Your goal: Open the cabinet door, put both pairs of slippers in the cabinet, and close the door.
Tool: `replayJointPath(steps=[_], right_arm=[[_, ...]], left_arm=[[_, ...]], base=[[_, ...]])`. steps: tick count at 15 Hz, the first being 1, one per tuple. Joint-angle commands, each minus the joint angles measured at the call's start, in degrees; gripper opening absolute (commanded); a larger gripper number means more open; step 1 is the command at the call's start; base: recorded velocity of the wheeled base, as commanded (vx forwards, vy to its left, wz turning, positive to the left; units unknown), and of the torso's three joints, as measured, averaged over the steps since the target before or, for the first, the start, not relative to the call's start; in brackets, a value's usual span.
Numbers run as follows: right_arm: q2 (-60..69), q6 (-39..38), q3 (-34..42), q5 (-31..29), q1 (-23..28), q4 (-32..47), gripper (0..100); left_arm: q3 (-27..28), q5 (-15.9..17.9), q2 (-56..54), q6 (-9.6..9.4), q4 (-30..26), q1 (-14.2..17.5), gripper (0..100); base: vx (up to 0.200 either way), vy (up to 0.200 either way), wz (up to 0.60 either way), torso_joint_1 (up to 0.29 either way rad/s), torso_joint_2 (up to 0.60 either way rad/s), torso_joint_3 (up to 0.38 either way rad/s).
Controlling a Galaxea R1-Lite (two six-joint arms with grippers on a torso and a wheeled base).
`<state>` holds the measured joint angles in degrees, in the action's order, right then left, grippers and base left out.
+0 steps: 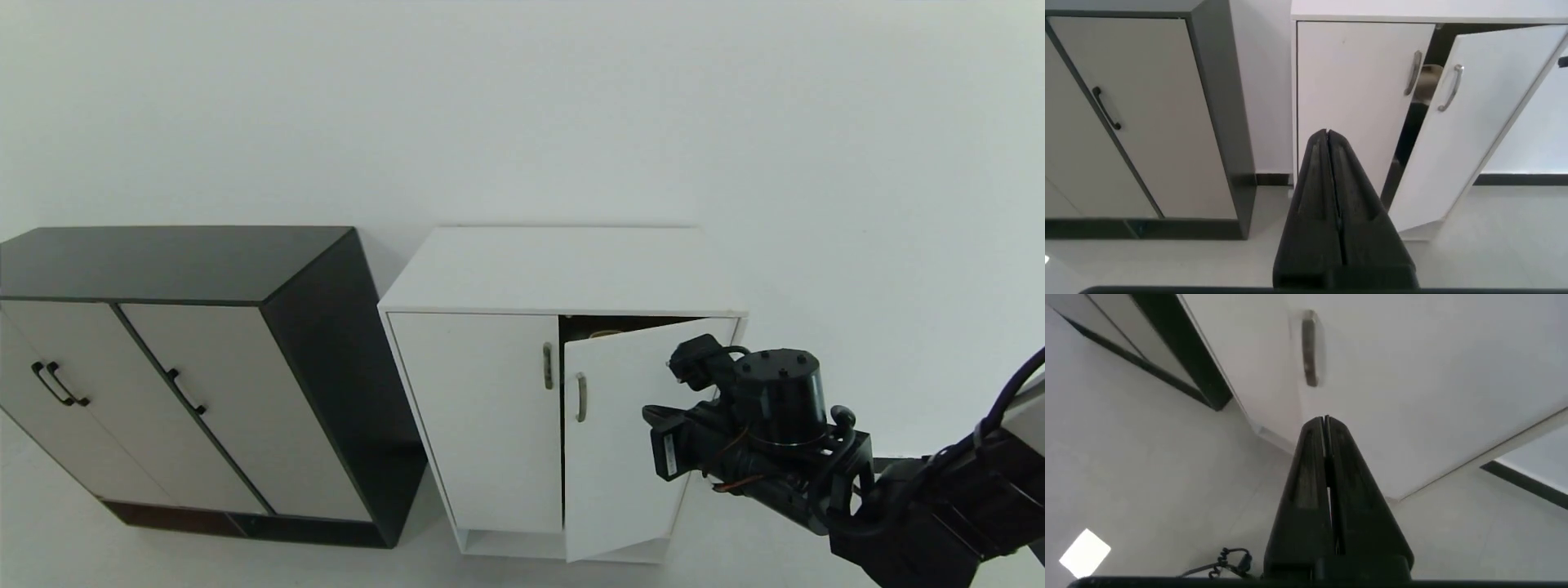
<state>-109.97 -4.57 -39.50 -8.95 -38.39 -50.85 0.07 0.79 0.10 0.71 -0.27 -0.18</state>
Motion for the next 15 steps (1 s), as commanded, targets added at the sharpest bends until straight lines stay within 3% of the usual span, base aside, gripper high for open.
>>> replayJointPath(steps=[1,7,15], right_arm=[[-1.0,0.0,0.3,0.1,0.5,-0.3,0],[-1.5,0.2,0.6,0.1,0.4,-0.3,0],[-3.5,0.4,0.0,0.0,0.6,-0.7,0]], left_arm=[[0.0,0.0,0.0,0.0,0.0,0.0,0],[0.0,0.0,0.0,0.0,0.0,0.0,0],[0.0,0.0,0.0,0.08,0.1,0.0,0]], base=[[0.2,0.0,0.0,0.002,0.01,0.002],[0.2,0.0,0.0,0.003,0.0,0.004],[0.0,0.0,0.0,0.0,0.0,0.0]])
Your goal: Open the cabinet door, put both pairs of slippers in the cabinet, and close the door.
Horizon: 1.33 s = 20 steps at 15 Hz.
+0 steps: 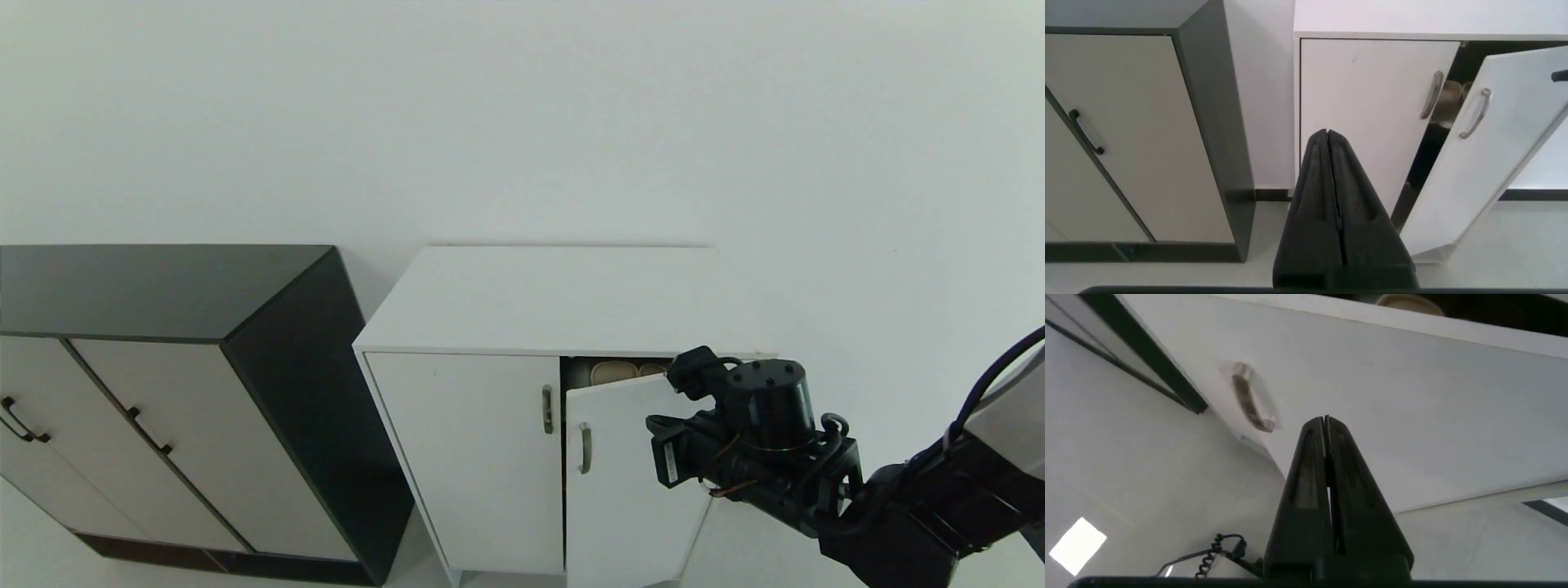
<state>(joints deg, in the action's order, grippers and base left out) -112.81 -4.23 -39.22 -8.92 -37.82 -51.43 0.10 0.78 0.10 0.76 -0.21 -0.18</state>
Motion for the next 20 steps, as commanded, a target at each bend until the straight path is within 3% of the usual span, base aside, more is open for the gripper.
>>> replayJointPath(steps=[1,20], right_arm=[[-1.4,-0.1,-0.7,0.0,0.3,-0.2,0],[-12.3,-0.3,-7.3,0.1,6.6,-5.8,0]], left_arm=[[0.0,0.0,0.0,0.04,-0.1,0.0,0],[0.0,0.0,0.0,0.04,0.0,0.0,0]], base=[[0.0,0.0,0.0,0.0,0.0,0.0],[0.0,0.0,0.0,0.0,0.0,0.0]])
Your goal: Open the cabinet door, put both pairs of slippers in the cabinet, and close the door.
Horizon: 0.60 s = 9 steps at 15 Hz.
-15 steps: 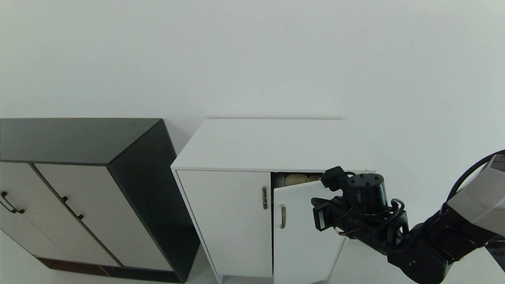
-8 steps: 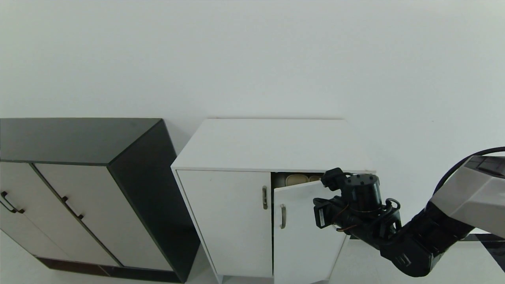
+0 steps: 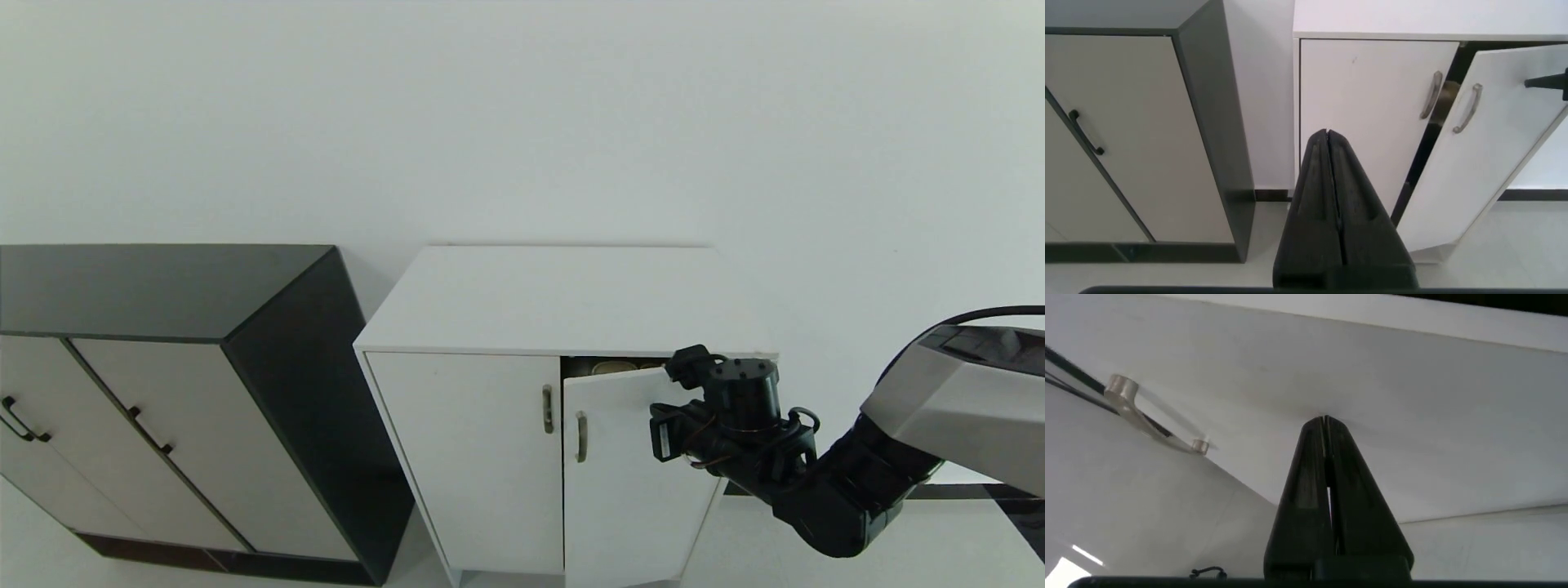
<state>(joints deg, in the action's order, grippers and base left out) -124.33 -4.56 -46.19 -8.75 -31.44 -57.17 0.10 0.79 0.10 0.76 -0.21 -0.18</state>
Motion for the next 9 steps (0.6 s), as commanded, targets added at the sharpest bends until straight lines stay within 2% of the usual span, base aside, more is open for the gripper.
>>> replayJointPath(steps=[1,9], right_arm=[[-0.9,0.0,-0.7,0.0,0.5,0.0,0],[-2.5,-0.2,-2.6,0.0,1.6,0.0,0]], left_arm=[[0.0,0.0,0.0,0.04,-0.1,0.0,0],[0.0,0.0,0.0,0.04,0.0,0.0,0]], base=[[0.0,0.0,0.0,0.0,0.0,0.0],[0.0,0.0,0.0,0.0,0.0,0.0]])
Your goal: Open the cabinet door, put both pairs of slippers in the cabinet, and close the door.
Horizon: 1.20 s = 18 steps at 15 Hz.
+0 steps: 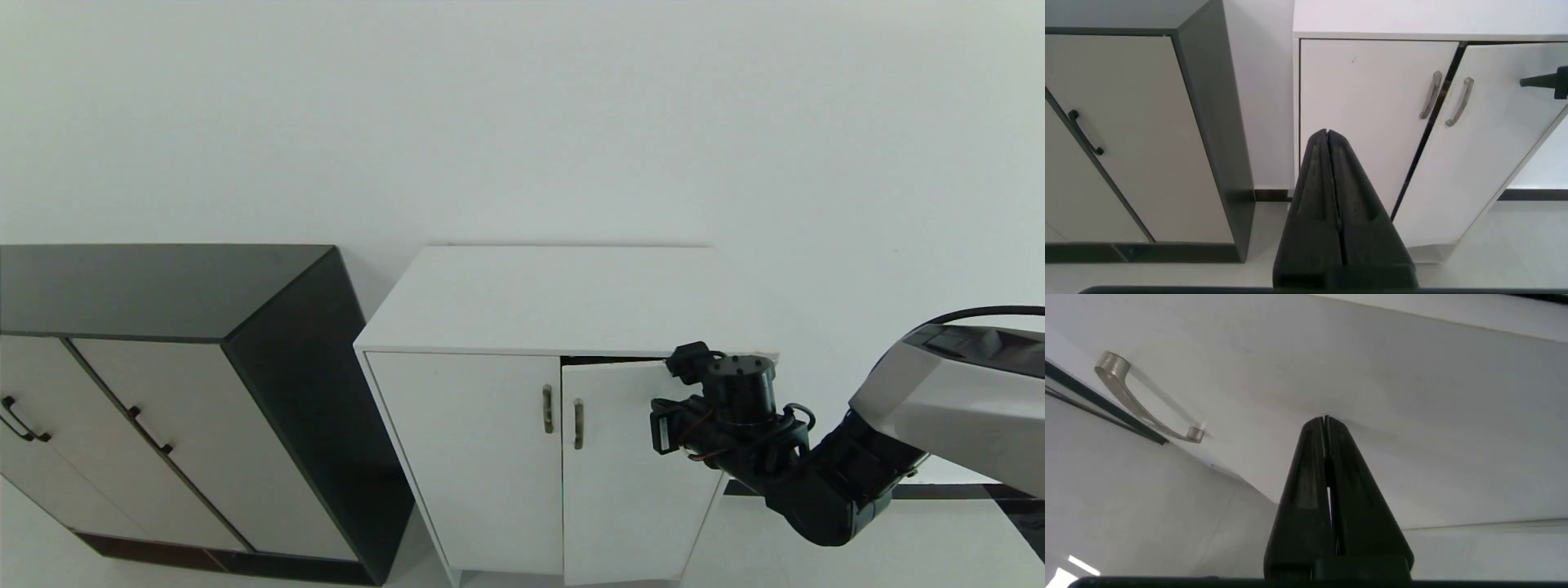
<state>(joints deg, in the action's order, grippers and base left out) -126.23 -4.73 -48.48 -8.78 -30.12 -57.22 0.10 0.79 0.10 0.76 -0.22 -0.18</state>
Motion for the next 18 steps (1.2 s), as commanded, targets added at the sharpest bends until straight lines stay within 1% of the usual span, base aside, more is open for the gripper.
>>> replayJointPath(steps=[1,18], right_arm=[[-0.9,0.0,-0.5,0.0,0.5,0.0,0],[-3.5,0.1,-2.6,0.0,1.8,0.0,0]], left_arm=[[0.0,0.0,0.0,0.04,0.0,0.0,0],[0.0,0.0,0.0,0.04,0.0,0.0,0]], base=[[0.0,0.0,0.0,0.0,0.0,0.0],[0.0,0.0,0.0,0.0,0.0,0.0]])
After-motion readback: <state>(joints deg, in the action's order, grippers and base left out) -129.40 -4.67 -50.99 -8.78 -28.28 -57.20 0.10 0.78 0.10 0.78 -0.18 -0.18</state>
